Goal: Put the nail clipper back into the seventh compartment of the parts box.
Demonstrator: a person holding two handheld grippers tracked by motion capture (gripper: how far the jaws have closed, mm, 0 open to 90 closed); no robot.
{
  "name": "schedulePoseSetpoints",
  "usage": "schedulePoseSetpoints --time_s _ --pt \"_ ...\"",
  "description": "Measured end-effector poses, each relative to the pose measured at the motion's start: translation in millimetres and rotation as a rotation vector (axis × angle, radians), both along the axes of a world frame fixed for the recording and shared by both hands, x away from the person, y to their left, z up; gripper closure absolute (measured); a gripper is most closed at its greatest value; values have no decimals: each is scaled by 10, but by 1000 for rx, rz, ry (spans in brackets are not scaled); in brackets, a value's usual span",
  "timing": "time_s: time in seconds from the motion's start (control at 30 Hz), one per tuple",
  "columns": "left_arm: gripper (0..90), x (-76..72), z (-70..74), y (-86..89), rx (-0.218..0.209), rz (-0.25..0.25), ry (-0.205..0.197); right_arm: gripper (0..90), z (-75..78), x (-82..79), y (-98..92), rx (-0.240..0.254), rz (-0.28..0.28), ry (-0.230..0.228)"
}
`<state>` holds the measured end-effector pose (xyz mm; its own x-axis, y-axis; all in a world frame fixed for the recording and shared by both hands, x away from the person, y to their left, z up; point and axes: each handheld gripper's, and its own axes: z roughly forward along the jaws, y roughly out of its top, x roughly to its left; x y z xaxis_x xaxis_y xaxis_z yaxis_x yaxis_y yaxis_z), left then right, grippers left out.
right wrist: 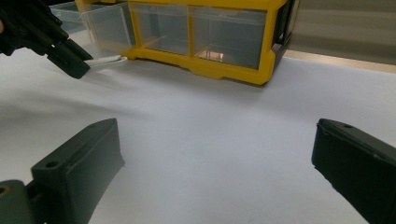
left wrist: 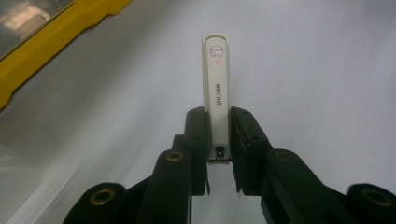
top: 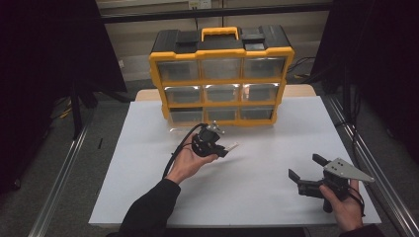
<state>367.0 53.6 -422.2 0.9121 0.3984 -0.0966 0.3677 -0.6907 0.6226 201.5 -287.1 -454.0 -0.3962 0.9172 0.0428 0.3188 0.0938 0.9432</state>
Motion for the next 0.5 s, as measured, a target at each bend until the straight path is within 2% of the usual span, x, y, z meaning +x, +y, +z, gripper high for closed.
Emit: schedulePoseSetpoints --time_s 0.07,0.1,0.13,0.17,0.23,0.33,0.4,0.43,0.5 --pt "779 -9 12 20 -21 9 -7 14 0 0 -2 -1 2 -2" --pt "778 4 32 44 -7 -17 -10 14 0 0 -2 -1 2 -2" --pt "779 -3 42 54 -4 -17 -15 14 -1 0 -1 -2 0 -2" --pt "779 -17 42 60 -30 -3 -10 14 -1 1 -1 -3 1 -4" --pt "778 -17 69 100 -21 -12 -18 13 -1 0 -1 -4 1 -3" --pt "779 -20 89 154 -30 -11 -28 14 -1 1 1 0 0 -1" --pt "779 -27 97 189 -39 -5 -28 14 0 2 1 0 1 -3" --pt "779 -41 92 195 -63 15 -23 14 0 1 2 -1 2 -2" --pt "779 -36 100 238 -59 -2 -33 14 0 1 2 -2 2 -2"
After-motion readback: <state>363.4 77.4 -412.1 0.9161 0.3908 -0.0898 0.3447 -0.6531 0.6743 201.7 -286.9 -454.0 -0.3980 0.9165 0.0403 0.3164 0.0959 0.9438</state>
